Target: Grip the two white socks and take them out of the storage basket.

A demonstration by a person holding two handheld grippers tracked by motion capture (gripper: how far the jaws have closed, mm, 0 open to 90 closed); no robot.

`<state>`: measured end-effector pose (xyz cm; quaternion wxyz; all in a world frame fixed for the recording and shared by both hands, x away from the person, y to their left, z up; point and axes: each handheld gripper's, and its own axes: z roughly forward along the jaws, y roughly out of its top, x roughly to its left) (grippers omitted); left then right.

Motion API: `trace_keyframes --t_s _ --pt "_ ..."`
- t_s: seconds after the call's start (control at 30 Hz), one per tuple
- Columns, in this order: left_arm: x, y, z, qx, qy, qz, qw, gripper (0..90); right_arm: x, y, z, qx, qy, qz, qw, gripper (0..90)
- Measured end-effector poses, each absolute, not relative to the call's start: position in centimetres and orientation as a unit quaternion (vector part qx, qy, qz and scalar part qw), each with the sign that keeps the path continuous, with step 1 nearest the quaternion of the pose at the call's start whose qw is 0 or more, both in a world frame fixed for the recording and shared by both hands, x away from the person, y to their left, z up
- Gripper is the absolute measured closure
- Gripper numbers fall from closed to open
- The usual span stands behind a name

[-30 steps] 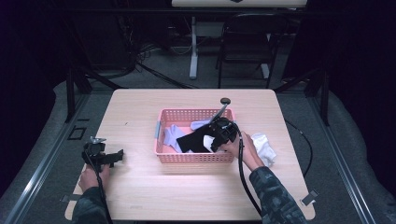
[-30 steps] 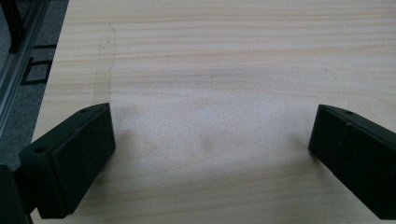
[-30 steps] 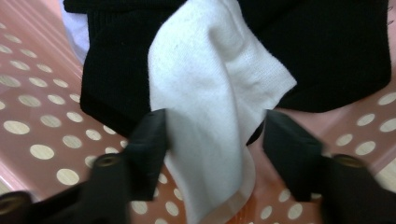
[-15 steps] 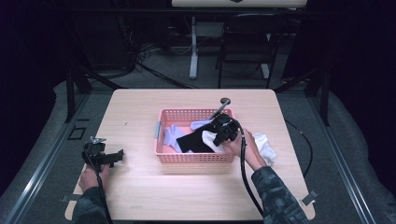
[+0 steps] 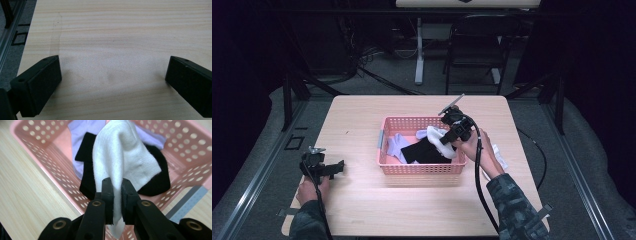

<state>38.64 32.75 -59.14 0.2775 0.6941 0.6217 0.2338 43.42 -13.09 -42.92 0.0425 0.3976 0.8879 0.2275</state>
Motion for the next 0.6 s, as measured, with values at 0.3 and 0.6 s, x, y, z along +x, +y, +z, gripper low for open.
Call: trace_keyframes --t_s 0.3,0.6 --pt "38.6 32.7 -59.1 0.694 0.622 0.234 0.277 0.3 42.9 -13.9 -40.5 0.394 0.884 0.243 0.059 82.8" --pt "38.6 32.8 -59.1 0.694 0.622 0.234 0.277 0.3 42.4 -15.8 -38.9 0.401 0.878 0.248 0.077 82.8"
